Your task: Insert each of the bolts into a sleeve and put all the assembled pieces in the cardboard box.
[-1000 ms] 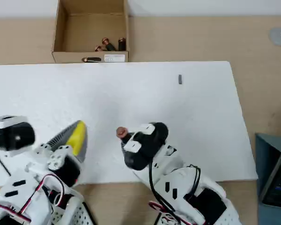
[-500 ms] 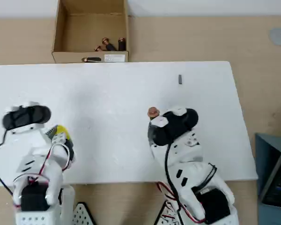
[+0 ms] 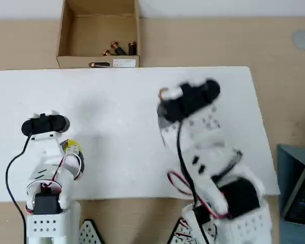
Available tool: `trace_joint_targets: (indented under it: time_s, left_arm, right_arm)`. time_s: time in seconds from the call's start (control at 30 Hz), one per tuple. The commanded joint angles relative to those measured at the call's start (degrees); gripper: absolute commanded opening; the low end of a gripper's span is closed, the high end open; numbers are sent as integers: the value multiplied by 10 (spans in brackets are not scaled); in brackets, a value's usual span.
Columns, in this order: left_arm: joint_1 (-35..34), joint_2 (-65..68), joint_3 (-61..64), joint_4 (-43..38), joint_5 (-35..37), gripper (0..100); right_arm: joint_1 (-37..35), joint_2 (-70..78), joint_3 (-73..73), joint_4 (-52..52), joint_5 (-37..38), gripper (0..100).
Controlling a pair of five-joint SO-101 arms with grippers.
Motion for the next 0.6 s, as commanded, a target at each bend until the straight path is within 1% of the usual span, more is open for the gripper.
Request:
trace_joint_targets:
  time_s: [0.0, 0.17, 0.57]
  left_arm:
    - [-5, -6, 11, -11, -4, 2]
    - [-5, -6, 17, -11, -2, 2]
    - [-5, -6, 17, -11, 0, 2]
  right_arm:
    - [10, 100, -75, -71, 4, 9]
    - [10, 240, -151, -142, 6, 9]
    - [12, 552, -367, -278, 85, 9]
